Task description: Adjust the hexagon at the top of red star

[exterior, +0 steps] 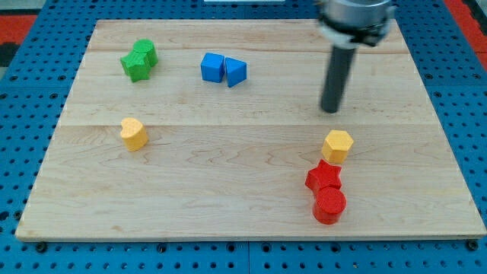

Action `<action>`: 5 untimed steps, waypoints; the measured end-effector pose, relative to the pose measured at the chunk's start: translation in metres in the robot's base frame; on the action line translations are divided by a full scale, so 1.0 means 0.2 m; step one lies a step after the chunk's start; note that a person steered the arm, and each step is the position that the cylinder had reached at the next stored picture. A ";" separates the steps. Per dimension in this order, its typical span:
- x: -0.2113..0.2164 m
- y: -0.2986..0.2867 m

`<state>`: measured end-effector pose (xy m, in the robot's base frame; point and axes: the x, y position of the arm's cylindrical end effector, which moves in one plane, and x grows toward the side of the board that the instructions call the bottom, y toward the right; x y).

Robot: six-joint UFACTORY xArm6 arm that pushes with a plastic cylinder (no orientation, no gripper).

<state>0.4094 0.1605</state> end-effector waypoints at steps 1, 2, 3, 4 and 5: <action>0.21 0.13; 0.24 0.18; 0.37 0.04; 0.37 -0.12; 0.37 -0.21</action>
<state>0.4831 0.1178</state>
